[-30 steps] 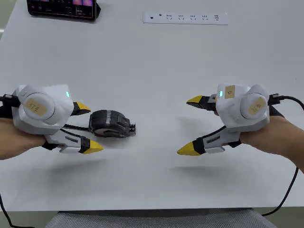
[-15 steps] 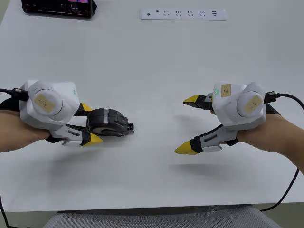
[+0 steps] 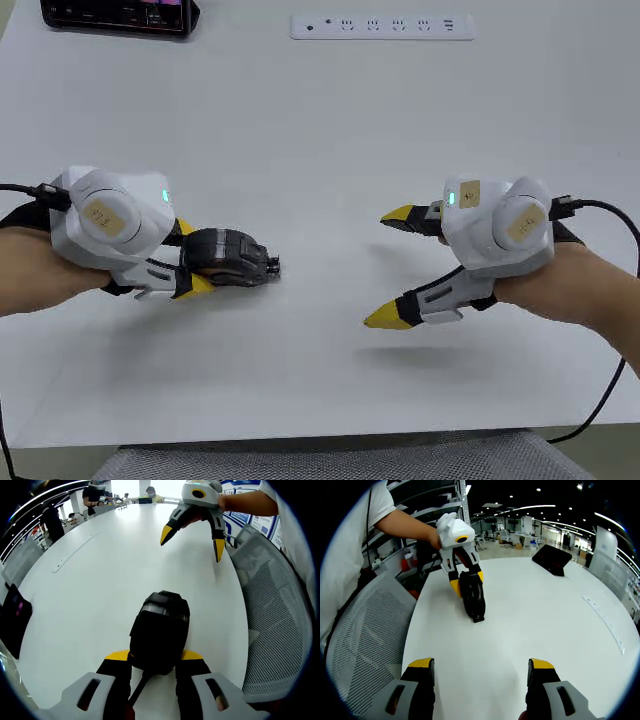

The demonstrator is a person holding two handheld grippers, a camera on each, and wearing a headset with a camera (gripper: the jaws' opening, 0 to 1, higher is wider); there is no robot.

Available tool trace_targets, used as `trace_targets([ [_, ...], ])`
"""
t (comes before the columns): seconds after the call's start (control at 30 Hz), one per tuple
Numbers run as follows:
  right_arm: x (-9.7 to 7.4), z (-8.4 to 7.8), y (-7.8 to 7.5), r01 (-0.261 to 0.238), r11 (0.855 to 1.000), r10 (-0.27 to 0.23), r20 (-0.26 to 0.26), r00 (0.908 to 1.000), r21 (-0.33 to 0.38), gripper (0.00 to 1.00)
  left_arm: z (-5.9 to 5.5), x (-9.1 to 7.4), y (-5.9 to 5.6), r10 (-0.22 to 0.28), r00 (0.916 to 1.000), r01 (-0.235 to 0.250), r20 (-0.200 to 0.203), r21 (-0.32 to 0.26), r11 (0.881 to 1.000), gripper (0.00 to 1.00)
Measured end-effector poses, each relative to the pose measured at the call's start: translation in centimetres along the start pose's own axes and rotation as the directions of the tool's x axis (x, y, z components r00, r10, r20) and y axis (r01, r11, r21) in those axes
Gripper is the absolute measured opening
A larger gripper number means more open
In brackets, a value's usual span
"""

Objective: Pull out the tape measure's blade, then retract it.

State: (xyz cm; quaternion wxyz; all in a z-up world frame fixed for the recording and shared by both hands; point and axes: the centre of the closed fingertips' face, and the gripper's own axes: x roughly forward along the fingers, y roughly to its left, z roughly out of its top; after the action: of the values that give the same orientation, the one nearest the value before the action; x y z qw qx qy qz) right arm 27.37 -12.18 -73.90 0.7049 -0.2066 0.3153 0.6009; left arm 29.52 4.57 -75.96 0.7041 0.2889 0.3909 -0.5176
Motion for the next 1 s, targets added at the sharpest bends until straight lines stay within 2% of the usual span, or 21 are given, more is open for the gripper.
trace_targets([
  [0.23, 0.4, 0.1, 0.2, -0.008, 1.000, 0.008, -0.001, 1.0000, -0.004, 0.72, -0.1, 0.0, 0.0, -0.012, 0.9999, 0.012, -0.006, 0.018, 1.000, 0.28],
  [0.57, 1.1, 0.7, 0.0, -0.011, 1.000, 0.010, 0.028, 0.9996, 0.006, 0.70, -0.1, 0.1, 0.1, -0.013, 0.9999, 0.013, -0.010, 0.031, 0.999, 0.28],
  [0.73, 2.1, 1.1, -0.1, -0.018, 1.000, 0.017, 0.049, 0.9987, 0.004, 0.68, -0.1, 0.2, 0.2, -0.006, 1.0000, 0.007, -0.006, 0.030, 1.000, 0.27],
  [1.0, 3.9, 1.7, -0.2, -0.026, 1.000, 0.027, 0.073, 0.9970, -0.014, 0.60, -0.2, 0.2, 0.2, -0.008, 0.9999, 0.008, -0.015, 0.026, 1.000, 0.27],
])
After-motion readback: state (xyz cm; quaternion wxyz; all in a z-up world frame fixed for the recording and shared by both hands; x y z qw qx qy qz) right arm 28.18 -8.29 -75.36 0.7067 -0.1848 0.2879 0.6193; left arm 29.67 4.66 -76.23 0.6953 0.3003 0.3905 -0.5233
